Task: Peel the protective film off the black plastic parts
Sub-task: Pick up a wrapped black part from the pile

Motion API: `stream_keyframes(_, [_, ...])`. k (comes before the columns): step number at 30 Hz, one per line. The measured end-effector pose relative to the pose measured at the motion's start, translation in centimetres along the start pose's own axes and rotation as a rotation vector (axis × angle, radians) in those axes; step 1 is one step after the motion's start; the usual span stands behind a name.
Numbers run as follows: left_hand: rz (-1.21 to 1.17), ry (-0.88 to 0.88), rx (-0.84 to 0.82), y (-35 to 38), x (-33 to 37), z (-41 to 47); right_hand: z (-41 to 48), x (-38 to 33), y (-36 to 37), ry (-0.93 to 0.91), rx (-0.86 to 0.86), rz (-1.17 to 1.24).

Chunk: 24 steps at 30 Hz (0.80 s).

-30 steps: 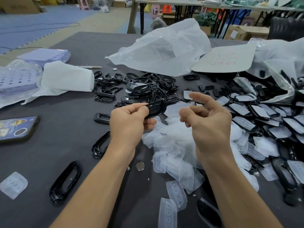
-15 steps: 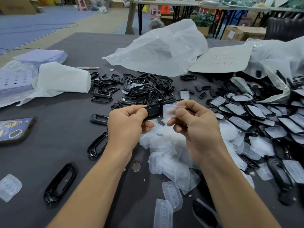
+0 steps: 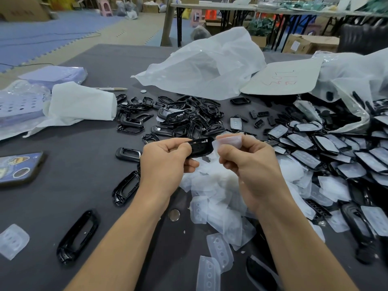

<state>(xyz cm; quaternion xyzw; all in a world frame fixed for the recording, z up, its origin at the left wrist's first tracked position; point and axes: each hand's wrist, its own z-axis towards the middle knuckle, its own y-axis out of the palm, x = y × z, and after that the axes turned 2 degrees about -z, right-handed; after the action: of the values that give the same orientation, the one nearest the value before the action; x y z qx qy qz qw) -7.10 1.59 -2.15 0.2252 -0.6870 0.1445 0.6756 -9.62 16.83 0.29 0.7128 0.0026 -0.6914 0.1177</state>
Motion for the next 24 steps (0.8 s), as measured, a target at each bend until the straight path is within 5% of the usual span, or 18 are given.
stream_keyframes(24, [0.025, -0.003, -0.010, 0.00, 0.15, -0.33, 0.12, 0.04, 0.00, -0.018, 0.081, -0.027])
